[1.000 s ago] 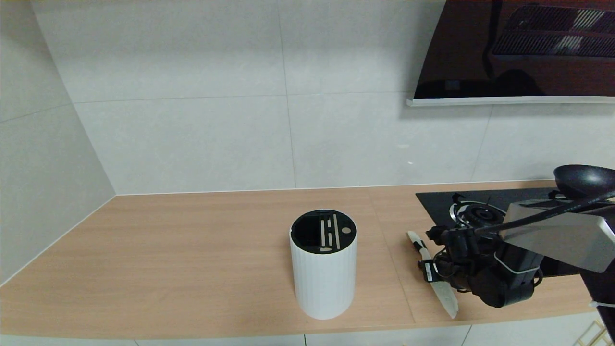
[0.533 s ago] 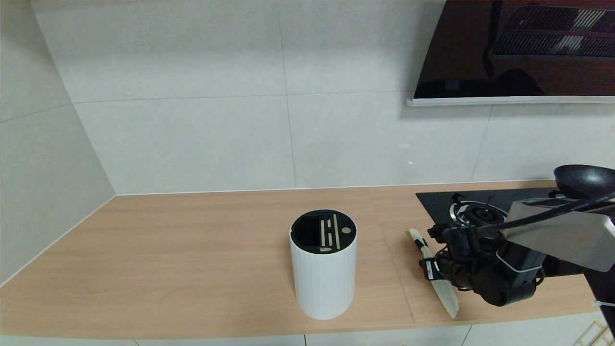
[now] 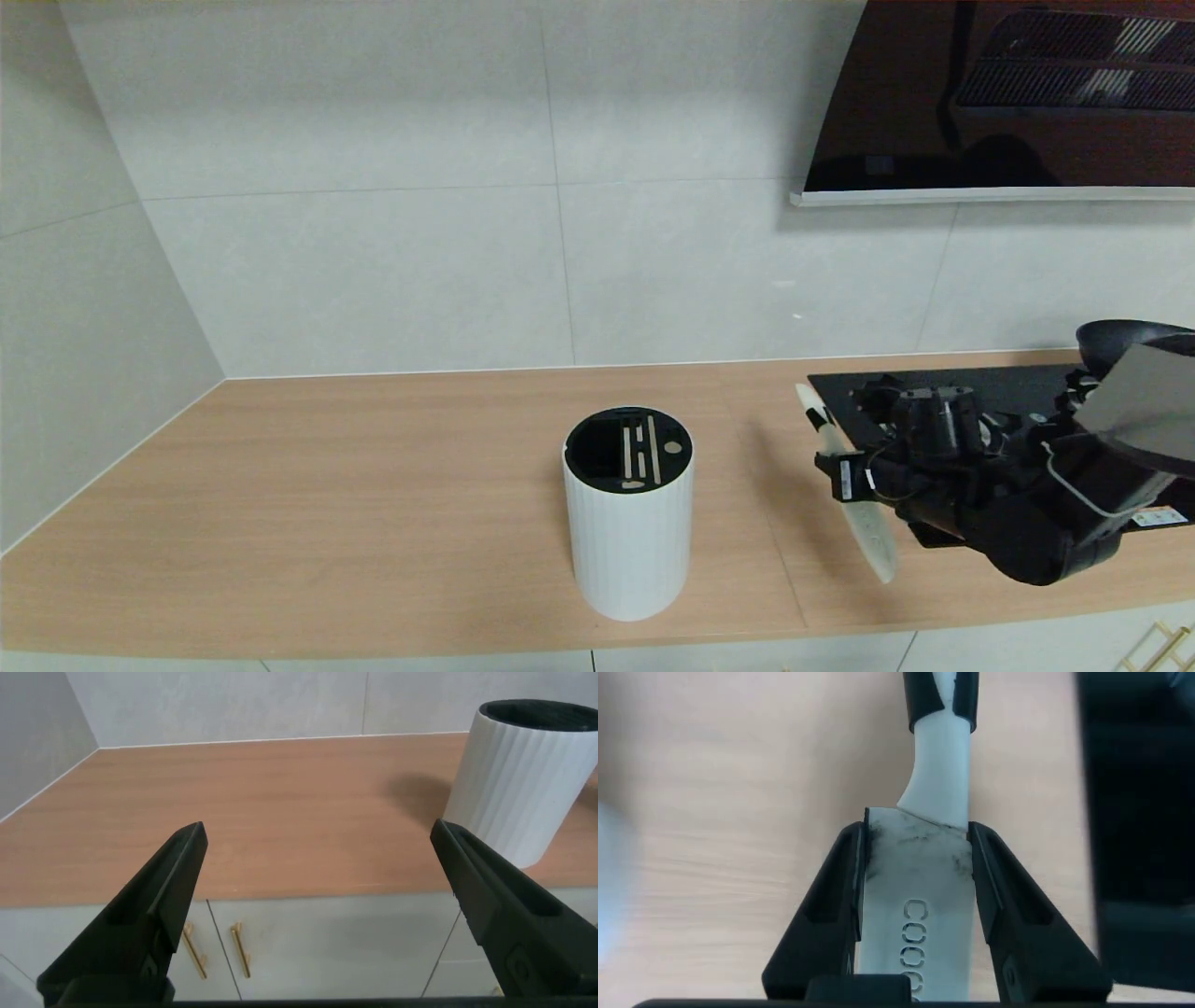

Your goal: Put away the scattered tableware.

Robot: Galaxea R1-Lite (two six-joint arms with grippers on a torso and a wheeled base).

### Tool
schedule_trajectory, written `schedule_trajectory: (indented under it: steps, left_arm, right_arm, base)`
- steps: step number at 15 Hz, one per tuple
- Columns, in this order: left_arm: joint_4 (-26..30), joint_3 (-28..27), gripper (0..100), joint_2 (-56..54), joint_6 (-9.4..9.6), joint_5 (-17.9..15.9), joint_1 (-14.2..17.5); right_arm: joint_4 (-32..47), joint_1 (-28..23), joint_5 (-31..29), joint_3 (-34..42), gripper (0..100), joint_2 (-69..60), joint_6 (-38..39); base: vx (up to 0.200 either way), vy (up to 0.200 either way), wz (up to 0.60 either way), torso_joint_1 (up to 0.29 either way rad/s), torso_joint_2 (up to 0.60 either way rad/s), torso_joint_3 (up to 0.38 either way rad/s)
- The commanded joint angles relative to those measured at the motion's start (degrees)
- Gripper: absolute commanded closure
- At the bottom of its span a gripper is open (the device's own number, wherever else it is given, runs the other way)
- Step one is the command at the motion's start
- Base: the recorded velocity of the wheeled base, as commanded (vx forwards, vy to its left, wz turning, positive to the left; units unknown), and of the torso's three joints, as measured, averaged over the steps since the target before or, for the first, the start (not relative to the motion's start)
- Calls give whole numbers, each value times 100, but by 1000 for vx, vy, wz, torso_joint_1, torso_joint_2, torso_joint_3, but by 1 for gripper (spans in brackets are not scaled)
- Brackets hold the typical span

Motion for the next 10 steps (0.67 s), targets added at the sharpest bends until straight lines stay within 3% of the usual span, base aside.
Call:
schedule_trajectory:
  steps: [1,3,4,5,6,7,8,10]
  left_arm:
    - [34,-368,0,2,220,-86,1]
    - [430,-1107,0,451,237,-649,1]
    - [711,-1845,0,1198,211,-1132,-7]
    - [808,-2135,0,1628,202,-1361,-7]
    - [834,-2979,0,2929,220,-2037,-7]
    - [825,-3286,0,3369,220,-2266,-7]
    - [720,-4007,0,4450,211,-2846,-16]
    - [412,-4394,0,5452,79,-3101,-438]
  right_arm:
    - [13,349,12,349,100,-1263,-25]
    - [435,376,12,208,100,-1904,-130]
    - [927,376,29,-46,100,-2282,-130]
    - [1147,376,56,-196,100,-2396,-130]
    - [1674,569,161,-671,100,-2607,-130]
    - [1832,666,161,-837,100,-2651,-122]
    - [2105,859,135,-1189,100,-2678,-113]
    - [2237,1044,109,-1549,100,-2643,-122]
  base:
    - [0,0,0,0,0,0]
    - [0,0,0,0,0,0]
    - [0,0,0,0,0,0]
    - [0,0,0,0,0,0]
    - [0,0,0,0,0,0]
    - [0,0,0,0,0,0]
    - [0,0,0,0,0,0]
    - [0,0,0,0,0,0]
